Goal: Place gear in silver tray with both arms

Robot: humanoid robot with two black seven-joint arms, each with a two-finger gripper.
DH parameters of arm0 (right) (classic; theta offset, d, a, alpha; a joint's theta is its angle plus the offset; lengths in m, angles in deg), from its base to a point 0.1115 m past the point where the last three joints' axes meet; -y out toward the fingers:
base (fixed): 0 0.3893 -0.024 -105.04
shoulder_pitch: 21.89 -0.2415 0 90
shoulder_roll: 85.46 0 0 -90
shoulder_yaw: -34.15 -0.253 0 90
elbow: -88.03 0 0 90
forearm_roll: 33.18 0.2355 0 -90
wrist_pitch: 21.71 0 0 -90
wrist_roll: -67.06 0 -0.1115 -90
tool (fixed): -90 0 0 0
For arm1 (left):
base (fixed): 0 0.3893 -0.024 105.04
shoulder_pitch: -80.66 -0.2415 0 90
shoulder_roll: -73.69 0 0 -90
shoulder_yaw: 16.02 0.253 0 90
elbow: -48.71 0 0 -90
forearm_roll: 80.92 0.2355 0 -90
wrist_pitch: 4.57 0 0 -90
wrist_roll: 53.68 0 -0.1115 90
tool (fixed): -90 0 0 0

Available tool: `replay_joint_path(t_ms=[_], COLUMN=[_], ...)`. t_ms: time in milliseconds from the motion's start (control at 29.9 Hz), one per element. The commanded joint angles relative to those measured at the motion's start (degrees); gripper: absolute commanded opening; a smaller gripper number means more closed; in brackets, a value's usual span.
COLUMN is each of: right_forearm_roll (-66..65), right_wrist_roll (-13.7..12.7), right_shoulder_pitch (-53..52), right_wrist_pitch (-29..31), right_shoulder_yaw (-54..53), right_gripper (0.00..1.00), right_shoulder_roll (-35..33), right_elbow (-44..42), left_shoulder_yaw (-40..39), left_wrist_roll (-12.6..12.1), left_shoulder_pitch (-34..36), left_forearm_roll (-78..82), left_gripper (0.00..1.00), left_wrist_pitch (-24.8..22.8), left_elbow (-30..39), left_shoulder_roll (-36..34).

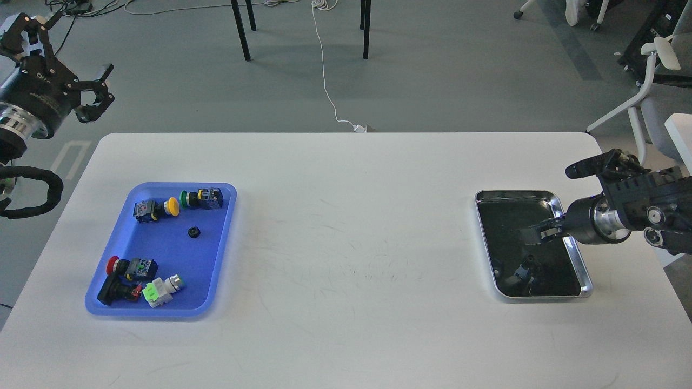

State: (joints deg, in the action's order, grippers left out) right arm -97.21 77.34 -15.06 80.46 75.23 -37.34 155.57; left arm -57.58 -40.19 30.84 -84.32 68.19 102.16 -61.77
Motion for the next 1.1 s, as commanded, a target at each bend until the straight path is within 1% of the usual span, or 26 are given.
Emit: replay_joint_path(t_ms=[0, 100, 167, 268, 368, 502, 602, 636, 736, 870, 1004, 1070], right_forearm_roll=[0.4, 0.6, 0.9, 4.3, 8.4, 9.6, 12.1, 13.7, 21.6, 33.6, 45.3, 51.7], right_wrist_roll=[0.2, -0.1, -0.2, -0.4, -0.3, 0.1, 0.3, 0.3, 0.4, 1.1, 1.5, 1.5], right_shoulder_pitch=[-2.0, -1.1, 1.4, 6.9, 13.3, 17.9, 21.1, 22.5, 26.7, 29.4, 32.1, 33.4], right_wrist_pitch=[0.0, 0.1, -0.2, -0.7, -0.7, -0.7, -0.7, -0.7, -0.7, -0.6, -0.6, -0.6], right_shoulder_yaw=[-5.5, -16.6, -23.6, -34.9, -46.1, -58.9, -65.1, -67.2, -72.5, -77.1, -82.6, -86.2], right_gripper=[0.97, 0.97, 0.97, 0.97, 0.99, 0.99, 0.99, 0.99, 0.99, 0.99, 0.99, 0.99], right_shoulder_roll=[-1.1, -2.3, -1.6, 1.8, 7.4, 15.6, 21.0, 21.8, 22.5, 26.5, 27.0, 27.3], right_elbow=[-0.7, -1.6, -2.5, -4.3, -9.3, -18.3, -21.6, -21.8, -21.8, -21.8, -21.4, -21.4], left_shoulder_yaw=[0.0, 0.1, 0.4, 3.4, 4.2, 4.6, 6.5, 8.3, 11.8, 12.9, 15.5, 16.4], left_wrist_roll=[-0.5, -0.6, -0.7, -0.1, 0.0, 0.0, 0.0, 0.0, 0.0, 0.0, 0.0, 0.0], left_shoulder_pitch=[0.3, 0.3, 0.1, 0.1, 0.3, 0.2, -0.4, -0.6, -0.6, -0.7, -0.8, -0.9], left_forearm_roll=[0.1, 0.1, 0.1, 3.7, 17.3, 37.7, 48.5, 52.2, 61.9, 76.9, 95.1, 102.7], left_gripper=[0.98, 0.98, 0.98, 0.98, 0.98, 0.98, 0.98, 0.98, 0.98, 0.98, 0.98, 0.98], left_wrist_pitch=[0.2, 0.2, -0.2, -2.3, -2.4, -0.6, -0.9, -0.8, -0.2, 0.0, 0.3, 1.5], left_elbow=[0.1, 0.4, 0.7, 2.6, 7.4, 14.4, 22.1, 24.9, 30.4, 31.8, 31.8, 31.8], left_shoulder_roll=[-0.5, -1.6, -2.2, -4.7, -7.6, -9.8, -13.9, -15.6, -18.4, -18.0, -16.0, -14.4])
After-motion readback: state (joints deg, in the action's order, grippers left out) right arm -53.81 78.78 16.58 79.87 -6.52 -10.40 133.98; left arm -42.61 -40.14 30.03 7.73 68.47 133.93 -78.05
